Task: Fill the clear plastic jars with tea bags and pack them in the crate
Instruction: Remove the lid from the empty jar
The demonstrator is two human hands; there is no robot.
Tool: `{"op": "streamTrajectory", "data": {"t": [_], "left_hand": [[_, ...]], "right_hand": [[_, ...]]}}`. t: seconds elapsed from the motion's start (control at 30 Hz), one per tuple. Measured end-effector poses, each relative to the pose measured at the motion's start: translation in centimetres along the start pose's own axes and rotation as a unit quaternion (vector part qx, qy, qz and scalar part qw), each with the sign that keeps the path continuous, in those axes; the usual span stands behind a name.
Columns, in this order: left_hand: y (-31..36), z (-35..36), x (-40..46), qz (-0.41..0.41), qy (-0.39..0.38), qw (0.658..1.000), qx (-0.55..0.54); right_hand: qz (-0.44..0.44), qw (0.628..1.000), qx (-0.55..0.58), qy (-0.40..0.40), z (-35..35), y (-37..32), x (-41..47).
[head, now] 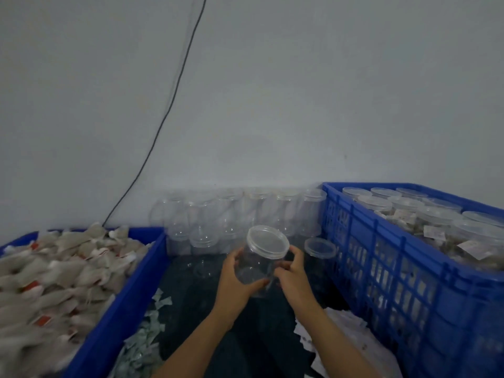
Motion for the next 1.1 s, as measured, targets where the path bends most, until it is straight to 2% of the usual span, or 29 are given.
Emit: {"op": "streamTrajectory", "data": {"t": [0.17, 0.3, 0.53, 0.7, 0.83, 0.93, 1.1], "left_hand": [[-2.0, -2.6, -4.7, -0.033, 0.017, 0.999, -0.015], [-3.8, -3.2, -6.7, -0.055, 0.035, 0.998, -0.021], [-6.3, -3.6, -7.8, -0.078, 0.062, 0.995, -0.023], [-7.4, -4.2, -7.5, -0.072, 0.051, 0.996, -0.018], [-8.1, -3.8, -7.7, -0.066, 0.024, 0.997, 0.020], [-8.0, -4.0, -7.7, -0.050, 0.032, 0.997, 0.059], [-7.0, -5.4, -7.7, 0.027, 0.034, 0.979, 0.199]], "right_hand": [[0.022, 0.999, -0.046, -0.004, 2.6, 4.3, -2.7], [-0.008, 0.996, -0.083, 0.025, 3.9, 6.2, -4.3], [-0.046, 0.997, -0.055, 0.040, 5.0, 8.6, -4.5], [-0.067, 0.995, -0.054, 0.041, 5.3, 9.7, -4.1], [-0.076, 0.996, -0.040, 0.036, 5.2, 10.7, -3.6], [-0.070, 0.997, -0.018, 0.015, 5.1, 11.0, -3.3], [-0.072, 0.994, 0.079, -0.009, 4.5, 9.6, -3.5]]}}
Point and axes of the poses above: each hand's wrist, its own x-axis towards the middle knuckle, its own z-axis out of the palm, y = z × x, the point moved 6 cm from there along x, towards the middle knuckle, and after that the axes turned 10 degrees about z, right-handed, at the moved point
